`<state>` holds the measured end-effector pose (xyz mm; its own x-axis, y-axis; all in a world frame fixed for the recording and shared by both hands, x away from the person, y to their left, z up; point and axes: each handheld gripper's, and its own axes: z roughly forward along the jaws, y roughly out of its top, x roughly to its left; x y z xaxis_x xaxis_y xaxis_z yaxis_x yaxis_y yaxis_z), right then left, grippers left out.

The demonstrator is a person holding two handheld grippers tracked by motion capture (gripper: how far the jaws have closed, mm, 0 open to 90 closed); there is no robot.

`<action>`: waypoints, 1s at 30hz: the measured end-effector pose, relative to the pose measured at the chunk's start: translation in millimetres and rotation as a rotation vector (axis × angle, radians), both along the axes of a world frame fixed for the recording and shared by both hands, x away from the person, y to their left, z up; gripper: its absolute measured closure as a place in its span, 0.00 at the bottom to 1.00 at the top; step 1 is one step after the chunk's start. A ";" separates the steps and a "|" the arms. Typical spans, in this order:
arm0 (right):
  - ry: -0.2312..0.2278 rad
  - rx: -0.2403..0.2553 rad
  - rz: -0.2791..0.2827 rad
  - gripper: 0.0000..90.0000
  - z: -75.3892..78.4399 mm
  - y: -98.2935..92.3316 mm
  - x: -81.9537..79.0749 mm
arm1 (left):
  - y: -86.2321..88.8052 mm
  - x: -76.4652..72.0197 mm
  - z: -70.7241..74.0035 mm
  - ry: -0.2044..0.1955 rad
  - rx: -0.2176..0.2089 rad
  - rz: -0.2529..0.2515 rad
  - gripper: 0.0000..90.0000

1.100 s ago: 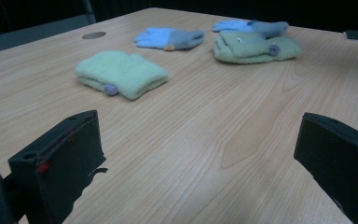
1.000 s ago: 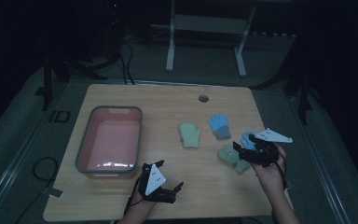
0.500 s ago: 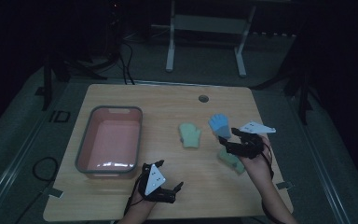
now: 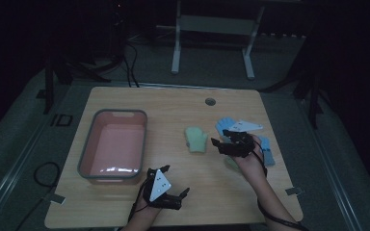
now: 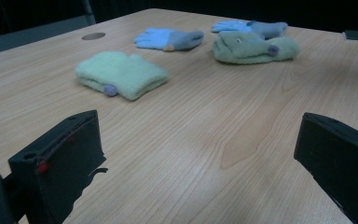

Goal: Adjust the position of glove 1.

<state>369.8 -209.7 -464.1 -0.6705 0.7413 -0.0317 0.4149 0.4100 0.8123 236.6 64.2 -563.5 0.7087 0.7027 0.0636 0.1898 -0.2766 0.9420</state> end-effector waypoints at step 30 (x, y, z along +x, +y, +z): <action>0.077 -0.050 0.046 0.66 -40.0 54.2 58.3 | 0.4 0.2 0.1 0.003 -0.001 -0.006 0.01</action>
<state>428.1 -155.5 -504.0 -0.7055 0.7086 -0.0148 0.4552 0.4690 0.7568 236.8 64.6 -563.4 0.7130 0.6985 0.0608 0.1906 -0.2765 0.9419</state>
